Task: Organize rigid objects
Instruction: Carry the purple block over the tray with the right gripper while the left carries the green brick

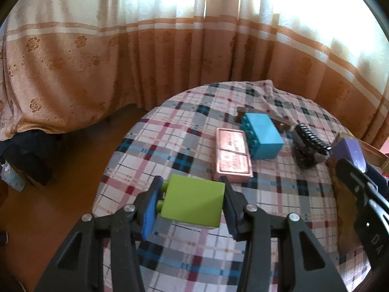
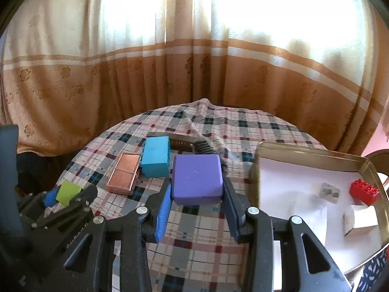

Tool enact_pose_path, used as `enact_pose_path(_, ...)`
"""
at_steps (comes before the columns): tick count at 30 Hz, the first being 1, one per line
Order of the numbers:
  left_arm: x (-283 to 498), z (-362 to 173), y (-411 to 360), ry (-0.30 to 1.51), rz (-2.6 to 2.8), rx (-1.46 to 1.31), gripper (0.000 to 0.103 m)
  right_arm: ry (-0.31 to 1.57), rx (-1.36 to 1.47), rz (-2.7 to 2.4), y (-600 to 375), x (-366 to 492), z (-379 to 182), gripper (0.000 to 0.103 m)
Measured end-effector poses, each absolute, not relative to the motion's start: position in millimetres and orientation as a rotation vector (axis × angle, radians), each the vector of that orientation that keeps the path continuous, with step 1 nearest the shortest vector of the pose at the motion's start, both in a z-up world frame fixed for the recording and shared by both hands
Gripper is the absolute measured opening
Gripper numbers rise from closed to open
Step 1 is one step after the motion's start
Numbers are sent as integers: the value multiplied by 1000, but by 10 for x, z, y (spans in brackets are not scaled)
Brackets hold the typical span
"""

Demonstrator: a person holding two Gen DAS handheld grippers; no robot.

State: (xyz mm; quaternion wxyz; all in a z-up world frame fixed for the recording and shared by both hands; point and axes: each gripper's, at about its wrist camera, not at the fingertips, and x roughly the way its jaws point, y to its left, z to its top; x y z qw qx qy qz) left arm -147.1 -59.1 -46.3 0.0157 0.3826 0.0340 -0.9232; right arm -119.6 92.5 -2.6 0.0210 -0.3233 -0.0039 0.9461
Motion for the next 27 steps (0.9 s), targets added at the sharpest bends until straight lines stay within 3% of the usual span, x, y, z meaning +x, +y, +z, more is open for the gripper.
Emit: enact_pose_path(27,-1170,-25,-92,43,-3006,1124,46,122,-883,2878,1519,-803,304,43)
